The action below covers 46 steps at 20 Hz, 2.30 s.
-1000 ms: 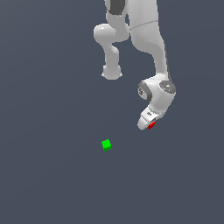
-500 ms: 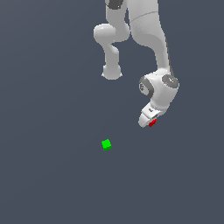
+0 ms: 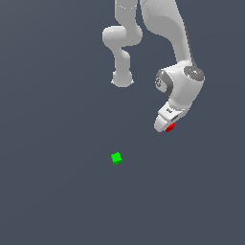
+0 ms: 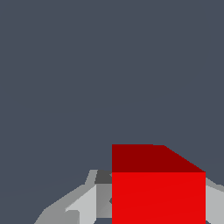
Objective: Stack the red cube on top of the green cube.
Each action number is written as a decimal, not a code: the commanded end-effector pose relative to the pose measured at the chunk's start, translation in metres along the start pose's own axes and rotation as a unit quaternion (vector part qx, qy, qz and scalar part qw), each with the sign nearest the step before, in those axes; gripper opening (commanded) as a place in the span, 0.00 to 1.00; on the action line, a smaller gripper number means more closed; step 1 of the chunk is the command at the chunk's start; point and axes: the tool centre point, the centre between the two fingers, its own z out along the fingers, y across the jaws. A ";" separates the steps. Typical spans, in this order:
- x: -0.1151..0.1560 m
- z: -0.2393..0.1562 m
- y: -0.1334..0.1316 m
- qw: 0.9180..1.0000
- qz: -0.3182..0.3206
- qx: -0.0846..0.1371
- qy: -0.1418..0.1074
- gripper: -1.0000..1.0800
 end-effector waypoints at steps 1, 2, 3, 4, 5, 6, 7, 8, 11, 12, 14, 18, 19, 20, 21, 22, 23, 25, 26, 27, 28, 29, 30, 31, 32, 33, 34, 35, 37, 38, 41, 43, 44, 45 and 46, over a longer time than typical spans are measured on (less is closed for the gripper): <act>0.000 -0.009 0.000 1.000 0.000 0.000 0.000 0.00; 0.000 -0.010 0.000 1.000 0.000 0.000 0.000 0.00; 0.000 -0.011 0.000 1.000 0.000 0.000 0.000 0.00; 0.000 -0.012 0.000 1.000 0.000 0.000 0.000 0.00; 0.000 -0.010 0.000 1.000 0.000 0.000 0.000 0.00; 0.000 -0.010 0.000 1.000 0.000 0.000 0.000 0.00; 0.000 -0.010 0.002 1.000 0.000 0.000 0.000 0.00; 0.000 -0.009 0.003 1.000 0.000 0.000 0.000 0.00; -0.002 -0.007 0.014 1.000 0.000 0.000 0.000 0.00; -0.003 -0.006 0.019 1.000 0.000 0.000 0.000 0.00; -0.005 -0.004 0.031 1.000 0.000 0.000 0.000 0.00; -0.011 0.002 0.064 1.000 0.000 0.000 0.000 0.00; -0.013 0.004 0.075 1.000 0.000 0.000 0.000 0.00; -0.015 0.006 0.085 1.000 0.000 0.000 0.000 0.00; -0.017 0.009 0.097 1.000 0.000 0.000 0.000 0.00; -0.019 0.011 0.109 1.000 0.000 0.000 0.000 0.00; -0.021 0.013 0.120 1.000 0.000 0.000 0.000 0.00; -0.025 0.018 0.145 1.000 0.000 0.000 0.000 0.00; -0.027 0.020 0.157 1.000 0.000 0.000 0.000 0.00; -0.029 0.022 0.169 1.000 0.000 0.000 0.000 0.00; -0.031 0.025 0.181 1.000 0.000 0.000 0.000 0.00; -0.032 0.027 0.194 1.000 0.000 0.000 0.000 0.00; -0.034 0.029 0.205 1.000 0.000 0.000 0.000 0.00; -0.035 0.031 0.216 1.000 0.000 0.000 0.000 0.00; -0.037 0.033 0.226 1.000 0.000 0.000 0.000 0.00; -0.038 0.035 0.235 1.000 0.000 0.000 0.000 0.00; -0.039 0.037 0.243 1.000 0.000 0.000 0.000 0.00; -0.040 0.038 0.251 1.000 0.000 0.000 0.000 0.00; -0.041 0.040 0.264 1.000 0.000 0.000 0.000 0.00; -0.041 0.041 0.270 1.000 0.000 0.000 0.000 0.00; -0.043 0.044 0.282 1.000 0.000 0.000 0.000 0.00; -0.043 0.045 0.288 1.000 0.000 0.000 0.000 0.00; -0.043 0.045 0.290 1.000 0.000 0.000 0.000 0.00; -0.043 0.045 0.292 1.000 0.000 0.000 0.000 0.00; -0.043 0.046 0.293 1.000 0.000 0.000 0.000 0.00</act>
